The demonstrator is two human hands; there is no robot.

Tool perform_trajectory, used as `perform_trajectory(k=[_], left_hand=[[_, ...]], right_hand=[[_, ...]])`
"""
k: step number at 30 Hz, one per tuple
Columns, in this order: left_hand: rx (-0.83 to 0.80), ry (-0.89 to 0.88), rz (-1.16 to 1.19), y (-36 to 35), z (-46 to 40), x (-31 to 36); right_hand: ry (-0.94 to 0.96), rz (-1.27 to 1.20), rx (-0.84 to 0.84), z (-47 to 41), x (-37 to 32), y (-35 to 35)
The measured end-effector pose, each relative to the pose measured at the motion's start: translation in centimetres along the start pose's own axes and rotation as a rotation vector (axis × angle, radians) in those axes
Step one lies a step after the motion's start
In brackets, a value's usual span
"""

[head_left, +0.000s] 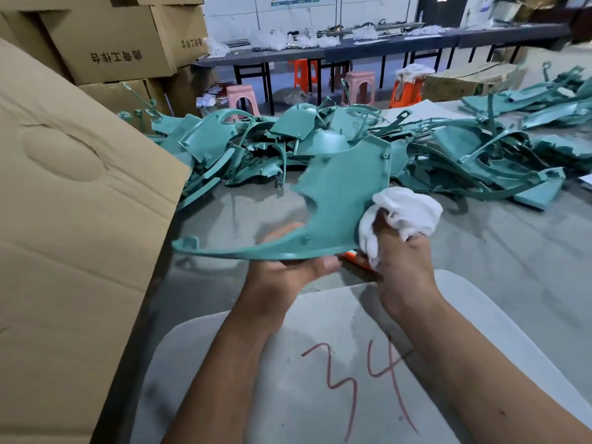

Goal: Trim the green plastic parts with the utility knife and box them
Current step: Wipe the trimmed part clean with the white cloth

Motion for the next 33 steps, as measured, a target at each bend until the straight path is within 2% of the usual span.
perform_trajectory(k=[2, 3, 6, 10, 11, 16, 17, 20, 23, 24, 26, 29, 31, 33], left_hand=[[-0.224, 0.112, 0.035, -0.4, 0.5, -0.1], [-0.260, 0.156, 0.031, -0.3, 0.6, -0.1], [-0.134, 0.252, 0.070, 1.1, 0.5, 0.3], [-0.024, 0.341, 0.236, 2.9, 0.0, 1.2], [-0.018, 0.365, 0.253, 3.4, 0.1, 1.4], [-0.047, 0.451, 0.277, 5.4, 0.3, 2.1], [-0.061, 0.471, 0.283, 5.4, 0.3, 2.0], [-0.093, 0.516, 0.222, 4.1, 0.5, 1.1], [-0.027, 0.477, 0.231, 2.6, 0.5, 0.1], [0.032, 0.438, 0.266, 2.5, 0.4, 0.0], [0.185, 0.323, 0.269, 2.6, 0.1, 0.1], [0.279, 0.159, 0.201, 2.4, -0.1, 0.1], [0.282, 0.108, 0.124, 1.8, -0.1, -0.2], [0.305, 0.069, 0.039, 1.3, -0.1, -0.5]], right_hand=[[-0.107, -0.148, 0.096, -1.0, 0.0, 1.2], [-0.125, -0.186, 0.094, -1.6, -0.2, 1.8], [-0.080, -0.052, 0.031, -2.8, -1.0, 3.4], [-0.023, 0.219, 0.139, -3.5, -1.8, 4.8], [-0.010, 0.261, 0.118, -3.8, -1.9, 5.0], [-0.044, 0.347, -0.218, -3.3, -2.5, 4.7], [0.023, 0.397, -0.267, -3.1, -2.7, 4.5], [0.392, 0.722, -0.437, -1.8, -3.0, 2.4], [0.419, 0.903, -0.277, -1.5, -1.8, 1.5], [0.395, 0.865, -0.212, -1.3, -1.4, 1.2], [0.281, 0.603, -0.104, -0.6, -1.0, 0.6], [0.021, 0.159, -0.084, 0.1, -0.3, -0.5], [-0.107, 0.052, -0.066, 0.3, 0.1, -0.7], [-0.178, 0.095, -0.058, 0.6, 0.3, -0.7]])
Point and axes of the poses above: each hand's wrist, its own z-axis away from the middle knuckle, its own y-axis out of the back of the hand, x = y × z, the point moved 3 cm from there along -z, towards the middle knuckle, and after that the axes turned 6 degrees about z, right-handed, at the moved point
